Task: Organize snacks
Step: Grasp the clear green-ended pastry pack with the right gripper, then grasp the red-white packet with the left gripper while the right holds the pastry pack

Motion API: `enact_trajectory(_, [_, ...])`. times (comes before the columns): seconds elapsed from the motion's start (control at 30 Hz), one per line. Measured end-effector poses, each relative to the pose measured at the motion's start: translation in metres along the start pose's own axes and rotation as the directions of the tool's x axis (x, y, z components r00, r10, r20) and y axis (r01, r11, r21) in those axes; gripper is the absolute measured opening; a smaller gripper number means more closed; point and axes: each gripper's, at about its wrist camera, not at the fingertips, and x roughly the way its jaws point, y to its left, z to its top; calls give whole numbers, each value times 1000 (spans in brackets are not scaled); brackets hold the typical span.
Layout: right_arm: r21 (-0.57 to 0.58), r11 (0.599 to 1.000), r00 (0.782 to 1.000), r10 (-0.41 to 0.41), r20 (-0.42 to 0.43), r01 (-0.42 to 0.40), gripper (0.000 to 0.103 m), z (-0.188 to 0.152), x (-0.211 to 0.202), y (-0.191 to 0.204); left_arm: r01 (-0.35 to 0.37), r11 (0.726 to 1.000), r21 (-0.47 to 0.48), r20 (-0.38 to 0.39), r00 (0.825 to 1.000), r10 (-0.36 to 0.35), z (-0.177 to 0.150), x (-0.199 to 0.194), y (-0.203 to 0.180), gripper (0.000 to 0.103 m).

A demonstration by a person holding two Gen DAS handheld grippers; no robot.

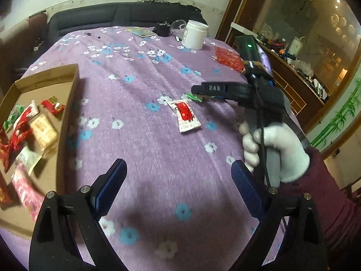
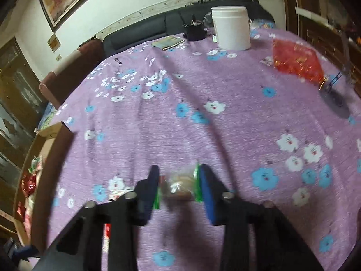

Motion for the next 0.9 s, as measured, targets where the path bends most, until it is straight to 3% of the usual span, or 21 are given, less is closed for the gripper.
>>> enact_trajectory(0.37, [52,997,999,48,24,-49,32,1,-13,-14,-31,999,-11,-40,999,30,48,67,-3,95])
enact_trajectory(0.53, [63,995,995,80,54,-83,28,5,-25,-19,-72,996,60,-65,995,76,59,94,-18,94])
enact_trajectory(0.57, [63,994,995,88,55,-92,23,5,-25,-18,-76,994,72,-70,994,81,60,99,-20,86])
enact_trajectory(0.6, [63,992,993,102,52,-106,23,5,-26,-18,-81,992,91,-88,992,90,62,106,-23,68])
enact_trajectory(0.67, [59,991,992,117,45,-120,21,5,-25,-17,-101,989,109,-118,986,114,62,119,-24,44])
enact_trajectory(0.7, [57,991,992,120,43,-122,21,5,-25,-16,-117,985,124,-98,987,129,62,118,-26,34])
enact_trajectory(0.9, [102,981,986,164,13,-164,24,6,-16,-26,-90,993,79,-106,990,98,65,117,-15,30])
